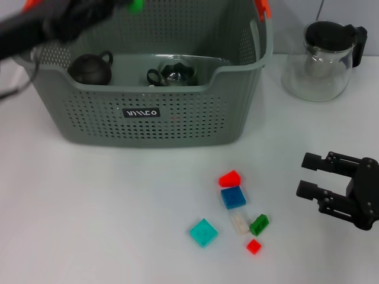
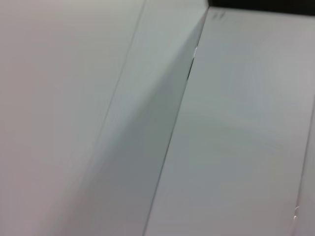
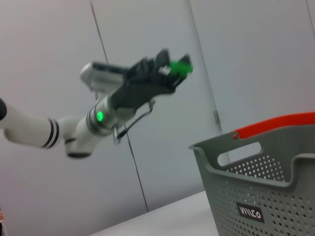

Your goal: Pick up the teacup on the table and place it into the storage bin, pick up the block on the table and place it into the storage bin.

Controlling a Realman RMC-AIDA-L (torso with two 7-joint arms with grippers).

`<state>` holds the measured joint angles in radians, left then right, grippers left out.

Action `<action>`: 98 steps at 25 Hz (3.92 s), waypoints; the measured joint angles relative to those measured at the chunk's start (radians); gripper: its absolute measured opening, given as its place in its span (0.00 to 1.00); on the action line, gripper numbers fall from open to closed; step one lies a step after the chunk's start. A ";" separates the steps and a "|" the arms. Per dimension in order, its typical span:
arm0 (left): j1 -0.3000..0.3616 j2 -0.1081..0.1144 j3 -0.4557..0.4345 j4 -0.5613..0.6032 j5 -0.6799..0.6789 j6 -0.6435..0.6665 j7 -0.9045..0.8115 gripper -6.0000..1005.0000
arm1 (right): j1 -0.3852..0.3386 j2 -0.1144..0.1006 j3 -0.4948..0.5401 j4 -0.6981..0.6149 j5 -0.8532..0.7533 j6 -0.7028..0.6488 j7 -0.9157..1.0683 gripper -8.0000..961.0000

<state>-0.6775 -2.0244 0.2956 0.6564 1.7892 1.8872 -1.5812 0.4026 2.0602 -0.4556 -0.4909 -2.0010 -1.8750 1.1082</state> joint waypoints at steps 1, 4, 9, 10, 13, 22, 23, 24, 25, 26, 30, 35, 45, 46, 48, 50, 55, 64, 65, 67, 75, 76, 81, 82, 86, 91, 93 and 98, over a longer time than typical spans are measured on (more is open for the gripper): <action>-0.018 0.002 0.024 0.032 0.008 -0.040 -0.035 0.40 | -0.001 0.000 0.000 0.000 0.000 0.000 0.000 0.64; -0.056 0.004 0.184 0.156 0.073 -0.266 -0.179 0.40 | -0.002 0.000 0.001 0.000 0.000 0.000 0.000 0.64; -0.070 -0.007 0.457 0.276 0.234 -0.629 -0.406 0.40 | 0.000 0.000 0.002 0.000 0.000 0.001 0.001 0.64; -0.077 -0.008 0.494 0.281 0.271 -0.665 -0.442 0.40 | 0.001 0.000 0.002 0.000 0.001 0.001 0.002 0.64; -0.108 -0.008 0.546 0.280 0.387 -0.722 -0.557 0.42 | 0.002 0.000 0.002 0.000 0.001 0.001 0.002 0.64; -0.065 -0.051 0.515 0.345 0.299 -0.740 -0.519 0.54 | 0.004 0.000 0.002 0.000 -0.001 0.007 0.002 0.64; -0.033 -0.060 0.492 0.354 0.225 -0.724 -0.466 0.55 | 0.003 0.000 0.002 0.000 0.000 0.008 0.002 0.64; 0.003 -0.070 0.463 0.352 0.122 -0.697 -0.390 0.57 | 0.003 0.001 0.002 0.000 0.000 0.008 0.002 0.64; 0.021 -0.074 0.450 0.348 0.081 -0.686 -0.360 0.58 | 0.002 0.002 0.002 0.000 0.000 0.008 0.001 0.64; 0.072 -0.082 0.406 0.317 -0.069 -0.623 -0.242 0.62 | 0.001 0.002 0.003 0.000 0.001 0.008 0.001 0.64; 0.162 -0.069 0.258 0.183 -0.297 -0.336 -0.028 0.77 | 0.003 0.002 0.006 0.000 0.001 0.008 0.002 0.64; 0.232 -0.056 0.081 0.111 -0.185 -0.044 0.127 0.83 | 0.010 0.000 0.009 0.000 -0.001 0.010 0.002 0.64; 0.356 -0.151 0.299 -0.008 0.239 -0.113 0.652 0.84 | 0.009 -0.001 0.014 0.000 0.000 0.026 0.020 0.64; 0.351 -0.150 0.308 -0.037 0.249 -0.136 0.670 0.84 | 0.010 -0.002 0.014 0.000 0.000 0.026 0.022 0.64; 0.335 -0.148 0.329 -0.085 0.269 -0.185 0.694 0.84 | 0.011 -0.003 0.014 0.000 -0.001 0.026 0.023 0.64; 0.307 -0.145 0.358 -0.130 0.288 -0.248 0.706 0.84 | 0.012 -0.003 0.014 0.000 -0.002 0.026 0.024 0.64; 0.252 -0.148 0.412 -0.181 0.298 -0.378 0.717 0.84 | 0.010 -0.003 0.014 0.000 -0.002 0.026 0.024 0.64; 0.217 -0.151 0.414 -0.255 0.300 -0.454 0.824 0.84 | 0.003 -0.003 0.014 0.000 0.001 0.020 0.024 0.64; 0.216 -0.151 0.414 -0.263 0.299 -0.459 0.833 0.84 | 0.005 -0.003 0.014 0.000 0.001 0.020 0.024 0.64; 0.211 -0.152 0.411 -0.292 0.295 -0.478 0.875 0.84 | 0.008 -0.003 0.014 0.000 0.001 0.020 0.026 0.64; 0.185 -0.154 0.404 -0.378 0.269 -0.549 0.955 0.84 | 0.011 -0.003 0.014 0.000 0.001 0.020 0.028 0.64; 0.185 -0.154 0.404 -0.380 0.265 -0.550 0.958 0.84 | 0.010 -0.003 0.014 0.000 0.001 0.020 0.028 0.64; 0.182 -0.154 0.404 -0.387 0.256 -0.568 0.963 0.84 | 0.006 -0.003 0.014 0.000 0.001 0.024 0.029 0.64; 0.182 -0.154 0.404 -0.387 0.256 -0.572 0.963 0.84 | 0.006 -0.003 0.014 0.000 0.001 0.024 0.029 0.64; 0.182 -0.154 0.409 -0.391 0.256 -0.577 0.963 0.84 | 0.005 -0.003 0.014 0.000 0.001 0.026 0.029 0.64; 0.180 -0.154 0.408 -0.395 0.256 -0.589 0.964 0.84 | 0.005 -0.003 0.014 0.000 0.001 0.026 0.028 0.64; 0.182 -0.154 0.404 -0.394 0.253 -0.592 0.963 0.84 | 0.005 -0.003 0.014 0.000 0.001 0.026 0.028 0.64; 0.187 -0.150 0.393 -0.389 0.246 -0.593 0.959 0.84 | 0.004 -0.003 0.014 0.000 0.001 0.026 0.029 0.64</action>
<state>-0.4903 -2.1744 0.6888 0.2678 2.0353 1.2946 -0.6224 0.4065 2.0571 -0.4417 -0.4908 -2.0004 -1.8493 1.1367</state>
